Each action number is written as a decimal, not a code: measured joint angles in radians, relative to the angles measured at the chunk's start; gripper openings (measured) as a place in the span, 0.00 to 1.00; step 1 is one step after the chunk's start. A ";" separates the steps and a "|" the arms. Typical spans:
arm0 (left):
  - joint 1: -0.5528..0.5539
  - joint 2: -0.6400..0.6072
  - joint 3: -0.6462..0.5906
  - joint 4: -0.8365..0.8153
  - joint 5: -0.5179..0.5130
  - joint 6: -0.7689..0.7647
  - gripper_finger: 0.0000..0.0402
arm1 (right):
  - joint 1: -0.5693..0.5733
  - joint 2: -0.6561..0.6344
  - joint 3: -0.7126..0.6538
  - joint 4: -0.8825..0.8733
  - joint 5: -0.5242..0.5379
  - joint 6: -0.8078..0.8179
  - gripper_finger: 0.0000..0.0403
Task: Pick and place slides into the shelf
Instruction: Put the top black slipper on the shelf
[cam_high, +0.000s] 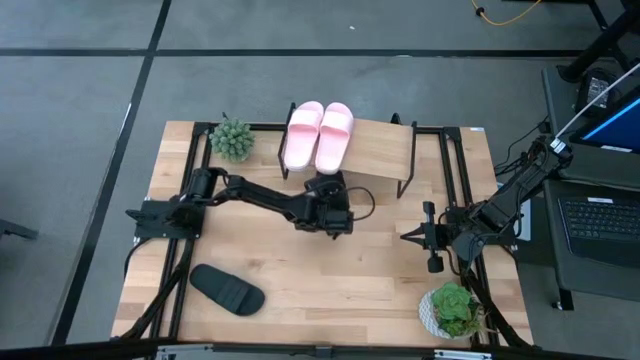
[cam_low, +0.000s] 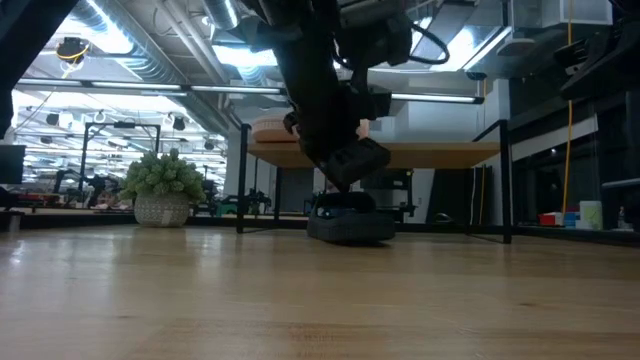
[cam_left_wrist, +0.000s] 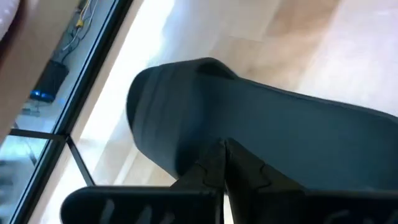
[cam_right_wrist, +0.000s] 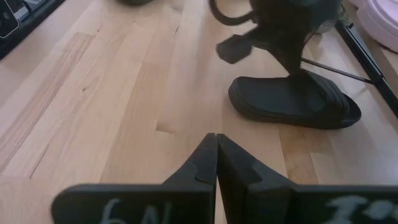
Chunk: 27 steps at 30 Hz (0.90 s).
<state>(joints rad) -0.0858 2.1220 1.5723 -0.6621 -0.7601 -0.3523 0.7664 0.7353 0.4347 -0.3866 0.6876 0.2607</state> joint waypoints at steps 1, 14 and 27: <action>-0.010 0.000 0.000 -0.003 0.000 0.000 0.00 | 0.000 0.000 0.000 0.000 0.000 0.000 0.02; -0.094 0.000 0.000 -0.003 -0.199 -0.009 0.00 | 0.000 0.000 0.000 0.000 0.000 0.000 0.02; -0.092 0.000 0.000 -0.003 -0.154 -0.004 0.00 | 0.000 0.000 0.000 -0.001 0.000 0.000 0.02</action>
<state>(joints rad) -0.1783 2.1220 1.5723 -0.6647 -0.9142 -0.3561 0.7662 0.7353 0.4347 -0.3878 0.6876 0.2607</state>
